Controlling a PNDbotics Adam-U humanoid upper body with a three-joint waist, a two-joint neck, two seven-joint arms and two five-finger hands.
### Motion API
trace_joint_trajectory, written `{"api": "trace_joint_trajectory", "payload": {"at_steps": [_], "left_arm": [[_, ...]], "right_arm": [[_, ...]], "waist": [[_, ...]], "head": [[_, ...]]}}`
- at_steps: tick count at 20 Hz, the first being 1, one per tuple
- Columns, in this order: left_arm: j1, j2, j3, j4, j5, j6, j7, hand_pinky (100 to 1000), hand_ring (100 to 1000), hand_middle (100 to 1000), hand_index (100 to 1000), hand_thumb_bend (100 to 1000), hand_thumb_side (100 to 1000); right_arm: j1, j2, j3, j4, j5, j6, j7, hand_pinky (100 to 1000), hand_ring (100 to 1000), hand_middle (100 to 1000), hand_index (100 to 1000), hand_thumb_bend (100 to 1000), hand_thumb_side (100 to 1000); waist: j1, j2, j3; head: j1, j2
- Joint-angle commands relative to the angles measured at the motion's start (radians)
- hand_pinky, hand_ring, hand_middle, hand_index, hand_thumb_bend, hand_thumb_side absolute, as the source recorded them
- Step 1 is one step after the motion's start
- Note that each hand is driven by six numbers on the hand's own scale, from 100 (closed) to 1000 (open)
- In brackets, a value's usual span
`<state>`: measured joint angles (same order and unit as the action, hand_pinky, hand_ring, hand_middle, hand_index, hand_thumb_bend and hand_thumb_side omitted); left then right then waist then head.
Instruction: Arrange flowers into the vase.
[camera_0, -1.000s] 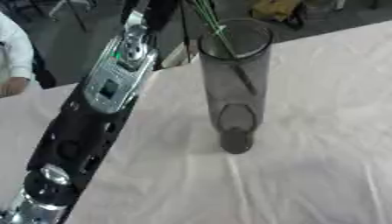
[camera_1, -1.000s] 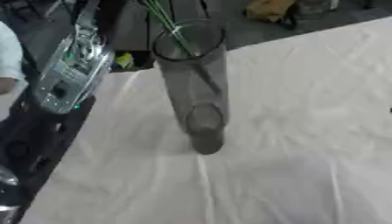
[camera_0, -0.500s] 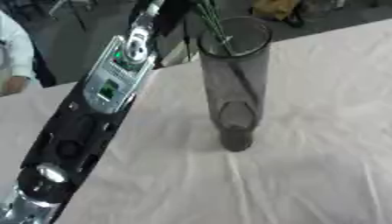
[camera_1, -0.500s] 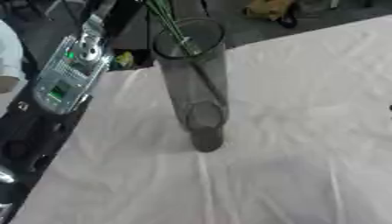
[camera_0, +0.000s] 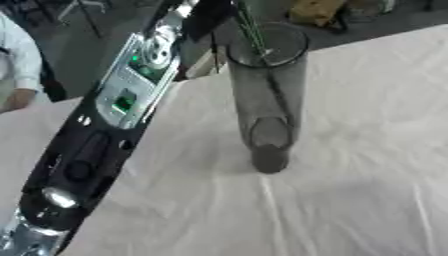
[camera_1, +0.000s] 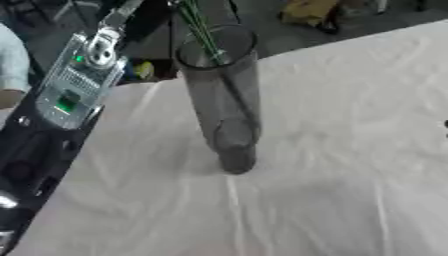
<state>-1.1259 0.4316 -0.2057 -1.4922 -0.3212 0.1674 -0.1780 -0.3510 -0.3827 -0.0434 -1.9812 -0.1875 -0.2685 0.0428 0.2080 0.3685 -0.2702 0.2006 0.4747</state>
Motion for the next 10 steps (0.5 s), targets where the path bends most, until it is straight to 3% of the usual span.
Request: {"api": "trace_joint_trajectory", "payload": {"at_steps": [1,10], "left_arm": [[-0.024,0.043,0.004,-0.019,-0.024,0.001,-0.043,719,789,807,941,100,1000],[-0.011,0.073,-0.008,-0.025,-0.079,-0.027,-0.167,830,862,894,1000,100,1000]], "right_arm": [[-0.001,-0.018,-0.008,-0.019,-0.004,0.003,-0.001,686,540,507,764,100,1000],[0.008,-0.02,-0.01,-0.019,-0.006,0.007,-0.003,685,541,507,764,100,1000]], "waist": [[0.0,-0.046,0.004],[-0.001,-0.059,0.012]], "head": [[0.0,0.008],[-0.004,0.018]]}}
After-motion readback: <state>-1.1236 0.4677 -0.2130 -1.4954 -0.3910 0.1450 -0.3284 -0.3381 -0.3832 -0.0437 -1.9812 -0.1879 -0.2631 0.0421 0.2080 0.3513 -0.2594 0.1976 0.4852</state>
